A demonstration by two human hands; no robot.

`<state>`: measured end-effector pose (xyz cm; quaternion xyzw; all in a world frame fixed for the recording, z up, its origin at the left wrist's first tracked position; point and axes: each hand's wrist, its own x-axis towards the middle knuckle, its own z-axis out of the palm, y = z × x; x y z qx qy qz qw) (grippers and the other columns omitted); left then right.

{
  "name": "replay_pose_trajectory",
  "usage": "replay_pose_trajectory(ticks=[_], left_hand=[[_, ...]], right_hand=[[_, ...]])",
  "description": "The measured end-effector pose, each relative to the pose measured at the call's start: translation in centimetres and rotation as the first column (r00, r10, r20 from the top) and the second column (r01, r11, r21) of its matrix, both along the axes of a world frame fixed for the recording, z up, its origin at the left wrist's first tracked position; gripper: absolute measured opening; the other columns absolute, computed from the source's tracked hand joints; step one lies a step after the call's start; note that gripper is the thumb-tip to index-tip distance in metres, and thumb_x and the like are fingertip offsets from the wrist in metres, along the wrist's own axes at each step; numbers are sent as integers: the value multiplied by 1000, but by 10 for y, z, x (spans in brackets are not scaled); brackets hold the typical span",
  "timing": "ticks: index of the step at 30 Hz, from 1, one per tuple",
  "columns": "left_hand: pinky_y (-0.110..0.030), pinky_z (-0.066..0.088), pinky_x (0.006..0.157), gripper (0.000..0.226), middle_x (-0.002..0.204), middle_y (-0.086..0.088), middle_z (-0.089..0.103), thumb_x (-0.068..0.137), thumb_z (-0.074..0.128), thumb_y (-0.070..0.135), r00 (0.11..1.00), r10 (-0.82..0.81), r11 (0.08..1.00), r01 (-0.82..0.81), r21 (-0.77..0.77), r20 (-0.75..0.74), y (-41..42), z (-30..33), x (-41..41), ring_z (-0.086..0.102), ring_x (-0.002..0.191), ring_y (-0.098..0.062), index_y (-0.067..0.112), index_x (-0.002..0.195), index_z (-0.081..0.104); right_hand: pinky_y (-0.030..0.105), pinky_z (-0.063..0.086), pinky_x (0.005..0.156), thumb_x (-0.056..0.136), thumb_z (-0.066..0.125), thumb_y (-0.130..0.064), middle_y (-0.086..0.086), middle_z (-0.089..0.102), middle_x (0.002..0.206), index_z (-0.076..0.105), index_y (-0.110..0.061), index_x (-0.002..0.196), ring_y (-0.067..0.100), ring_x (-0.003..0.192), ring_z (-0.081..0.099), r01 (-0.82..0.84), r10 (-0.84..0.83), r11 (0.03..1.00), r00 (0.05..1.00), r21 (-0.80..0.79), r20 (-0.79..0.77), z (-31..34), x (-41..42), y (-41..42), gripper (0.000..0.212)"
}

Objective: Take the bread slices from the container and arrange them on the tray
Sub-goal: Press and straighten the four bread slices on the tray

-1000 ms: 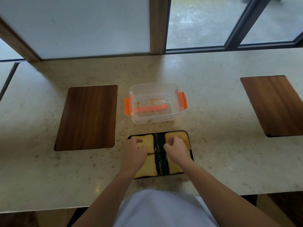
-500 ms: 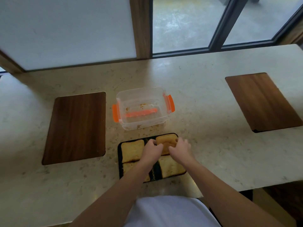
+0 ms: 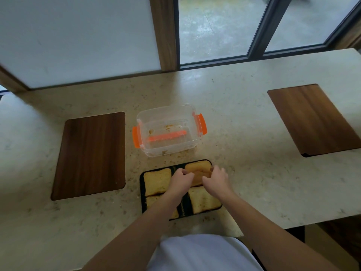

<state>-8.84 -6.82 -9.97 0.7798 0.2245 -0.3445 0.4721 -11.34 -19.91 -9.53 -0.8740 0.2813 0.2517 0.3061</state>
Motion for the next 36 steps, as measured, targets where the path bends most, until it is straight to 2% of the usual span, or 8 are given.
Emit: replay_pose_trajectory(ticks=[7,14,16,20,22,30,33,36], left_hand=[[-44,57,88,4,99,5,54,91,55,29,1000,0,1000,0,-17,12,-2,2,-5,56,89,-14,28,90,51],[-45,56,89,5,100,3,56,91,55,29,1000,-16,1000,16,-6,27,2,4,-3,57,89,-14,30,89,50],[-43,56,88,3,100,4,55,92,54,28,999,-18,1000,18,-4,31,4,4,-3,56,90,-13,27,93,51],[-31,48,73,32,109,3,55,94,53,29,995,-83,996,81,33,52,12,7,-5,55,97,-15,17,123,52],[-31,45,75,38,119,-1,55,94,53,28,994,-91,995,88,48,60,18,8,-7,55,103,-17,15,129,50],[-32,47,80,42,124,-1,56,94,52,29,992,-89,995,84,60,86,31,13,-9,54,103,-15,16,133,51],[-25,44,70,48,128,0,53,93,52,29,986,-114,992,106,69,118,30,16,-18,53,91,-5,17,139,47],[-31,47,79,49,131,-2,51,89,56,33,969,-180,979,161,124,166,28,14,-33,53,103,-13,19,135,47]], right_hand=[[45,42,108,89,57,-30,13,41,145,40,-9,144,29,135,36,-42,44,999,998,-34,44,0,-12,15,61],[47,38,110,89,57,-30,15,39,146,39,-7,144,31,136,33,22,-23,999,999,39,31,1,-6,16,62],[48,38,110,89,57,-30,16,40,145,41,-8,143,32,135,34,33,-35,997,999,65,23,2,-1,16,61],[49,41,109,87,57,-30,15,41,144,43,-9,142,33,134,38,27,-28,994,1000,102,5,2,3,17,60],[49,44,106,88,57,-32,14,43,142,44,-10,141,33,132,40,12,-12,995,1000,103,0,2,4,20,59],[49,44,107,89,56,-33,13,44,143,42,-11,144,31,133,41,-42,42,993,999,107,8,4,2,26,60],[46,47,103,88,58,-34,9,48,138,47,-14,139,27,126,45,-54,52,996,998,75,32,6,-6,15,55],[43,47,101,89,60,-34,6,49,135,48,-16,135,24,124,46,-58,57,997,998,51,14,5,-20,2,51]])
